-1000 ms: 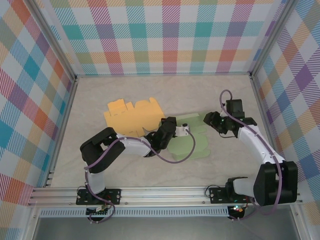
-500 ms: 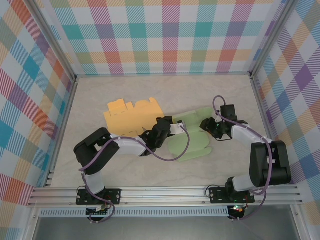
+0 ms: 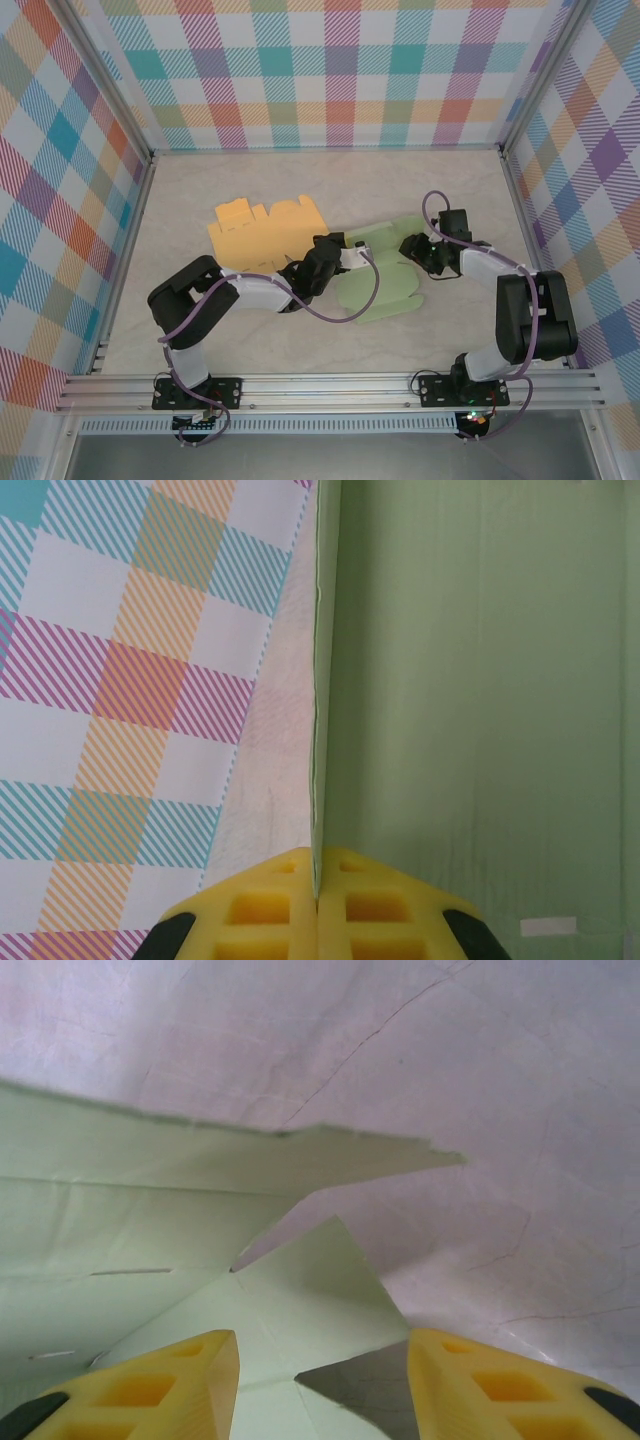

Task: Fold the paper box

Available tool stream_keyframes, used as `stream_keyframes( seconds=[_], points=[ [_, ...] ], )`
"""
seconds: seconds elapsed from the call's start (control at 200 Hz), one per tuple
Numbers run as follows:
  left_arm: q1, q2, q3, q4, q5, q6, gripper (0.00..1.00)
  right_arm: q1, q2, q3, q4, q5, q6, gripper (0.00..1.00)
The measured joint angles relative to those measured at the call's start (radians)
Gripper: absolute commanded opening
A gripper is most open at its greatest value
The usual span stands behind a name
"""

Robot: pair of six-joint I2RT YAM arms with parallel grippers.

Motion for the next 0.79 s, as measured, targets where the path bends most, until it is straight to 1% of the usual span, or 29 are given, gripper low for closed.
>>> stream_keyframes(
  seconds=[0.255, 0.435, 0.575, 0.795],
  points=[
    [0.003, 0.000, 0.000, 0.000, 0.000, 0.000, 0.00, 0.000, 0.012, -0.021, 0.037, 0.022, 0.000, 0.49],
    [0.005, 0.000, 0.000, -0.001, 0.000, 0.000, 0.00, 0.000, 0.022, -0.044, 0.108, -0.013, 0.000, 0.46],
    [0.005, 0.000, 0.000, -0.011, 0.000, 0.000, 0.00, 0.000, 0.021, -0.058, 0.173, -0.053, 0.003, 0.42],
    [0.005, 0.012, 0.013, -0.023, 0.000, 0.000, 0.00, 0.000, -0.014, -0.081, 0.240, -0.100, 0.016, 0.33]
  ],
)
